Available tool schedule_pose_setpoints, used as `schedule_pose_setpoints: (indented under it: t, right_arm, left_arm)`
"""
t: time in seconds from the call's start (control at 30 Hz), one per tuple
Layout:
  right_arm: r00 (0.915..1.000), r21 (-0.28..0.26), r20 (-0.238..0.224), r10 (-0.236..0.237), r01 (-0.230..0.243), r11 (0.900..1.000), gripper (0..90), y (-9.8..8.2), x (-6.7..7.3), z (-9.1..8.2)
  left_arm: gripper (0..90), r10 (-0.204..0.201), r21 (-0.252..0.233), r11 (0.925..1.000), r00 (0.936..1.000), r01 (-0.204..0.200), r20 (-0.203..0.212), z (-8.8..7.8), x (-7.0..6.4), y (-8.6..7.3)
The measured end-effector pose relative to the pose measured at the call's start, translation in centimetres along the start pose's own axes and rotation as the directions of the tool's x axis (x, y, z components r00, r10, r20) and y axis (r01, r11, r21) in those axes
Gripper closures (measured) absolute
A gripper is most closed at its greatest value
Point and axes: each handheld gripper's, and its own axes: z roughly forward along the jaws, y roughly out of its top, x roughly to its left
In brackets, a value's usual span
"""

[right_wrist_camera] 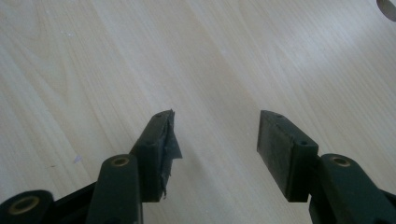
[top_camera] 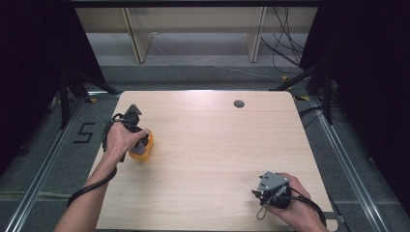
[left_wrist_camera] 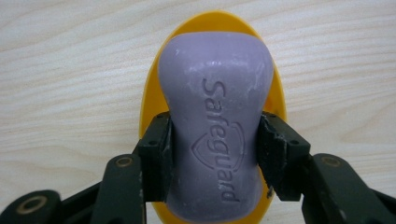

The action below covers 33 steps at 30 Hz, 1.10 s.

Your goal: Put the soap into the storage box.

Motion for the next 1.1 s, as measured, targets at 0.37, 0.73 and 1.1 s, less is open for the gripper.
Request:
schedule_pose_setpoints:
  t: [0.37,0.73,1.1]
  right_arm:
    - [1.0,0.001,0.0,-0.001,0.001,1.0,46.9,0.0,0.0,0.0]
    - [1.0,0.0,-0.002,0.0,0.0,1.0,46.9,0.0,0.0,0.0]
    - [1.0,0.0,-0.002,0.001,-0.001,1.0,46.9,0.0,0.0,0.0]
  left_arm:
    - [49.3,0.004,-0.012,0.9999,1.0,-0.004,-0.004,0.4,-0.3,0.1]
    - [49.2,0.017,0.001,0.9999,0.9998,-0.017,-0.009,0.9,-0.1,0.1]
    - [49.0,0.021,-0.003,0.9998,0.9995,-0.021,-0.024,1.4,-0.2,0.0]
